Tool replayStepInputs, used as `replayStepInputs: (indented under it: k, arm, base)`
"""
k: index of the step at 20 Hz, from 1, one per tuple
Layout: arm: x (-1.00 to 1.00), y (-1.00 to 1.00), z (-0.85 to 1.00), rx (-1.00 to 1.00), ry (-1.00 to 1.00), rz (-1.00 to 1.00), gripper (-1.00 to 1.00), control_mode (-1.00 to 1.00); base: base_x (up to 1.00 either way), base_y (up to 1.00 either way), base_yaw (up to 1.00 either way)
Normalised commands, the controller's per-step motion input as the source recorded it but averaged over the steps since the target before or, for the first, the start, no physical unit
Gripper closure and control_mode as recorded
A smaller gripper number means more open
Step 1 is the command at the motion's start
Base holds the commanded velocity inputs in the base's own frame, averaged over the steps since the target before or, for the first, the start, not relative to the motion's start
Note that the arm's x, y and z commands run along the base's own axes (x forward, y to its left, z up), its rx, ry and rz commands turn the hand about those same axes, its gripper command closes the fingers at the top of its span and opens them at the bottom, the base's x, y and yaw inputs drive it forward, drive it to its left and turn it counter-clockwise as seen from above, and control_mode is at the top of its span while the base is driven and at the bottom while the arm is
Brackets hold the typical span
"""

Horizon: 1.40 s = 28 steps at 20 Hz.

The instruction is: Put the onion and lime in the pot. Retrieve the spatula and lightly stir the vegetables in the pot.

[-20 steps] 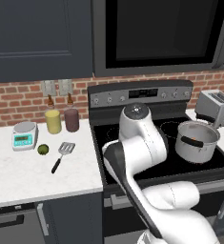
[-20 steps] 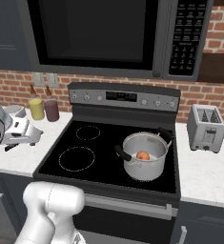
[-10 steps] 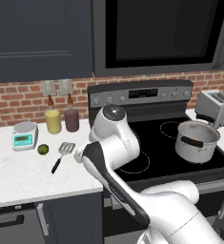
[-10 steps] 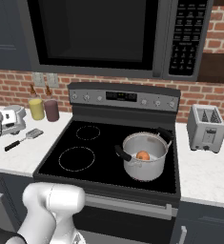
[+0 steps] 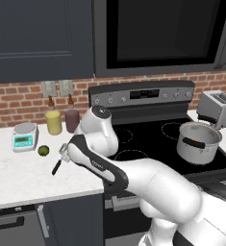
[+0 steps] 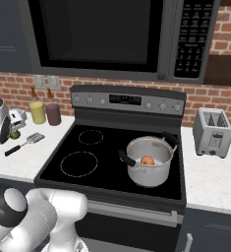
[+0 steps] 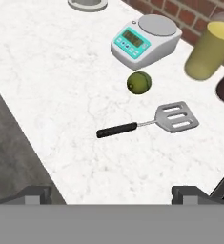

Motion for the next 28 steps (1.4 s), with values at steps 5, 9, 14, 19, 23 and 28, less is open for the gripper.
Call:
replayStepInputs:
  k: [5,9,14,19,23,28]
  arm:
    - [0.35,0.6,-0.11,0.0,0.0,0.0,-1.0,-1.0]
    - [0.35,0.32,-0.12,0.0,0.01,-0.03,-1.0,-1.0]
    - [0.43,0.27,-0.27,-0.01,0.03,-0.01,-1.0,-1.0]
    - [0.35,0.21,-0.25,0.0,0.02,0.0,-1.0,-1.0]
    - [0.24,0.15,-0.1,0.0,0.0,0.0,-1.0,-1.0]
    - [0.3,0.15,-0.13,-0.01,0.0,0.0,-1.0,-1.0]
  base:
    - [0.0,0.0,0.0]
    - [0.0,0.0,0.0]
    - [0.0,0.0,0.0]
    - [0.0,0.0,0.0]
    - [0.0,0.0,0.0]
    - [0.0,0.0,0.0]
